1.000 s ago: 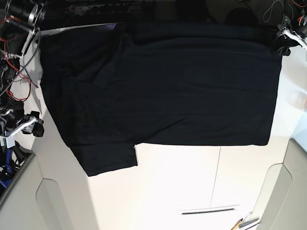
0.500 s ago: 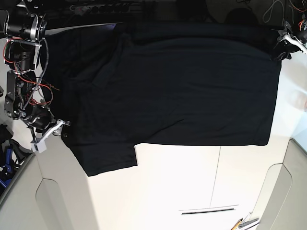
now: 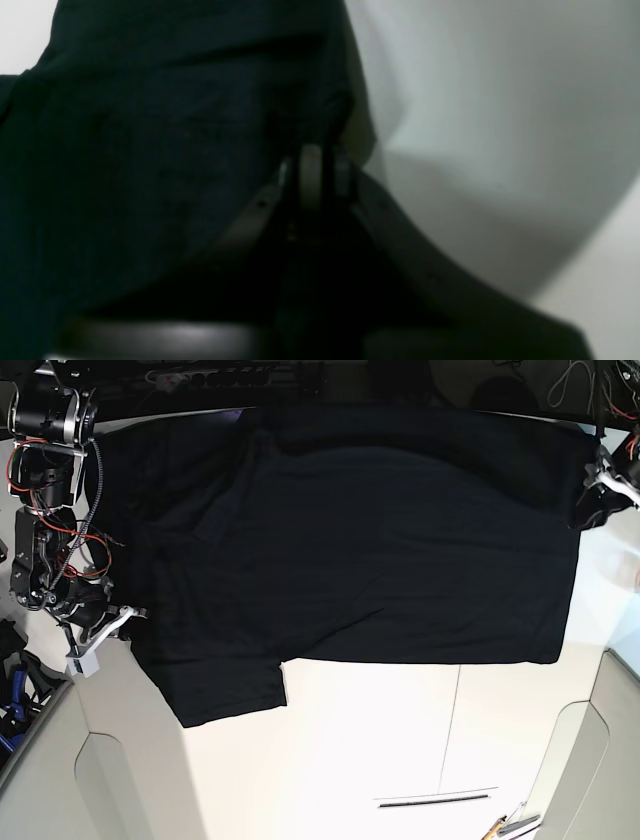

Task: Fold the T-shirt properly
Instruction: 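Slide the right gripper along the shirt side toward the hem and grasp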

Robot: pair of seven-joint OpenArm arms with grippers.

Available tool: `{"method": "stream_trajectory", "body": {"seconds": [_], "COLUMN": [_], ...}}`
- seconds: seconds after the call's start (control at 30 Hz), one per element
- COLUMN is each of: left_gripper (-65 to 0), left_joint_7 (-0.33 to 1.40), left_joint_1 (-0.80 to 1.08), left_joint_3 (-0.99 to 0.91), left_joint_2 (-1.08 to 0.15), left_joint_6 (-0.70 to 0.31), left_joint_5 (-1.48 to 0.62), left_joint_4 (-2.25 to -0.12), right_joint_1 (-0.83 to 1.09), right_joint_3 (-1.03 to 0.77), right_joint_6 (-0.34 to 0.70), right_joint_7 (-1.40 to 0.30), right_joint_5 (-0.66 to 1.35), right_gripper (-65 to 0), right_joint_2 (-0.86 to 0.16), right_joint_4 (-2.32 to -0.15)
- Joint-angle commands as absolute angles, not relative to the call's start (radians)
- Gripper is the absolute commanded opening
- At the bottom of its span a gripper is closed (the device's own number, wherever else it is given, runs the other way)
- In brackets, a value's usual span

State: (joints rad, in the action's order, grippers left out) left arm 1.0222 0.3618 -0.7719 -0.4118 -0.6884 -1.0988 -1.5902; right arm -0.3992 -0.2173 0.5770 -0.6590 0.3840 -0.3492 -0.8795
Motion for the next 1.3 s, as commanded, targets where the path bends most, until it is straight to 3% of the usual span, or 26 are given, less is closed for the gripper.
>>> {"method": "stream_trajectory", "body": {"seconds": [0.0, 0.27, 0.47, 0.6, 1.0, 1.27], "left_gripper": [-38.2, -38.1, -37.3, -30.1, -30.0, -30.0], "left_joint_7": [0.992, 0.834, 0.722, 0.68, 0.587, 0.522], "left_joint_1": [0.338, 0.202, 0.063, -0.072, -0.467, -0.554], "left_joint_3": [-0.778, -0.685, -0.508, -0.405, -0.322, -0.322], "left_joint_2": [-0.43, -0.461, -0.485, -0.5, -0.548, -0.543], "left_joint_6": [-0.698, -0.696, -0.606, -0.568, -0.542, -0.542], "left_joint_5": [-1.107, -0.884, -0.688, -0.587, -0.519, -0.519], "left_joint_4": [-1.602, -1.601, -1.553, -1.414, -0.834, -0.606], "right_joint_1": [-0.421, -0.421, -0.421, -0.42, -0.42, -0.42], "right_joint_3": [-0.218, -0.218, -0.218, -0.218, -0.218, -0.218], "right_joint_6": [0.579, 0.579, 0.579, 0.579, 0.579, 0.579], "right_joint_7": [-0.662, -0.661, -0.649, -0.649, -0.647, -0.647], "right_joint_5": [0.382, 0.385, 0.385, 0.385, 0.385, 0.385], "right_gripper": [-65.0, -65.0, -65.0, -65.0, -65.0, -65.0], "right_joint_2": [-0.363, -0.363, -0.363, -0.363, -0.363, -0.363], "right_joint_4": [-0.891, -0.891, -0.891, -0.891, -0.891, -0.891]}}
